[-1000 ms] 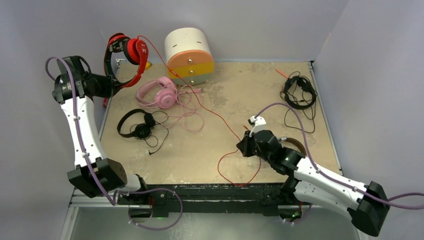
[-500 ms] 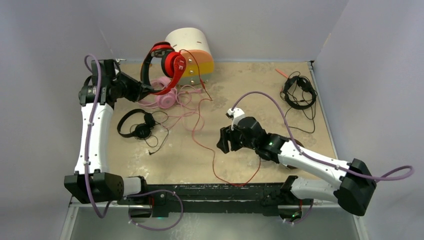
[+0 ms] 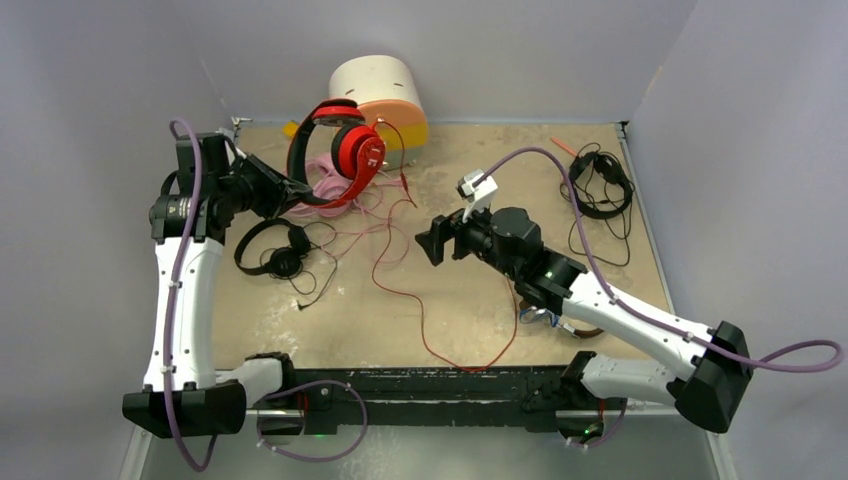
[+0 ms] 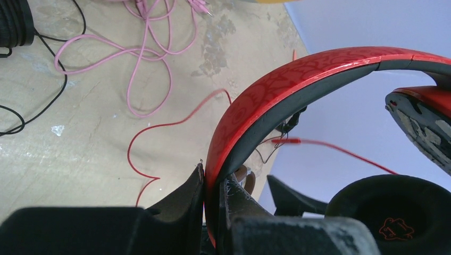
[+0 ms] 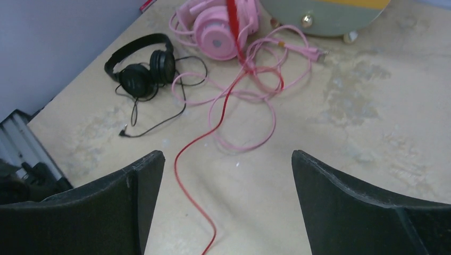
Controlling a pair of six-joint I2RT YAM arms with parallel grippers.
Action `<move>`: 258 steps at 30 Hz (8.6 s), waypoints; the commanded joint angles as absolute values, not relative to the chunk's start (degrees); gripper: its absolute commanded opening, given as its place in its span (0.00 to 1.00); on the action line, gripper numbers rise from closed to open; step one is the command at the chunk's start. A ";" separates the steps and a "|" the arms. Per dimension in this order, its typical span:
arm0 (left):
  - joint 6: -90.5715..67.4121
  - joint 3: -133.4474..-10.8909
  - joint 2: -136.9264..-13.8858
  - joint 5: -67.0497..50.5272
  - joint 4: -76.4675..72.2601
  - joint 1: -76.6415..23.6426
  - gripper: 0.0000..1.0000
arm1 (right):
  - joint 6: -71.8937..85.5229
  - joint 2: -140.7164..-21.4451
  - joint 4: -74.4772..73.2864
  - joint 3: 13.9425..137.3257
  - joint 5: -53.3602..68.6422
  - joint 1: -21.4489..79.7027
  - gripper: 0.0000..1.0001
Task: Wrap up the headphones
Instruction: Wrap the headphones cable around the headphones.
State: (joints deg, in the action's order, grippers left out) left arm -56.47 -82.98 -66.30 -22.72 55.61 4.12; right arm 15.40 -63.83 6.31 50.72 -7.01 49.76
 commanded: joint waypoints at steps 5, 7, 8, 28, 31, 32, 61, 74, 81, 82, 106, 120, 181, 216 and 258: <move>-54.32 -87.06 -63.92 -27.98 55.22 3.77 0.00 | 5.98 -67.31 27.09 51.27 -5.32 46.39 0.91; -54.32 -87.46 -63.66 -28.65 55.51 3.78 0.00 | 5.80 -68.83 29.04 51.71 -1.75 44.81 0.88; -54.32 -87.53 -63.49 -29.11 55.51 3.77 0.00 | 5.82 -69.51 30.07 51.80 -0.42 44.26 0.87; -55.35 -87.31 -64.12 -32.83 52.82 0.47 0.00 | 6.59 -81.27 37.34 54.26 15.83 39.12 0.47; -57.14 -85.89 -64.40 -33.40 50.09 -2.05 0.00 | 9.45 -81.55 39.43 52.03 15.97 39.11 0.36; -57.98 -85.14 -64.49 -33.81 48.88 -3.16 0.00 | 10.23 -81.64 39.96 51.46 16.38 39.11 0.32; -80.40 -69.11 -65.03 -21.40 12.41 -26.10 0.00 | 22.72 -84.28 40.88 48.78 23.63 46.01 0.01; -76.44 -82.91 -66.19 0.71 22.48 -25.98 0.00 | 25.37 -81.80 41.10 43.77 21.65 50.12 0.00; -68.55 -90.23 -67.71 22.86 33.23 -25.97 0.00 | 24.68 -79.01 35.49 43.80 18.40 53.09 0.00; -66.74 -91.06 -68.16 24.93 34.10 -26.01 0.00 | 24.42 -78.44 34.44 44.08 17.74 53.42 0.00; -49.70 -84.38 -76.17 38.10 51.42 -26.03 0.00 | 13.57 -75.90 -12.85 76.54 9.99 58.11 0.00; -38.14 -80.80 -72.78 22.43 47.20 -26.00 0.00 | 14.91 -72.47 -23.91 78.59 -6.77 57.88 0.00; -13.71 -62.39 -60.28 0.42 37.83 -28.73 0.00 | -2.63 -86.12 -41.33 98.65 -12.96 54.73 0.03; -29.07 -64.65 -55.60 -32.80 34.45 -30.76 0.00 | 9.45 -82.45 -21.56 75.19 2.78 36.33 0.00; -23.04 -63.48 -59.46 -22.11 34.02 -36.54 0.00 | 8.60 -86.68 -24.33 83.67 -7.23 38.32 0.00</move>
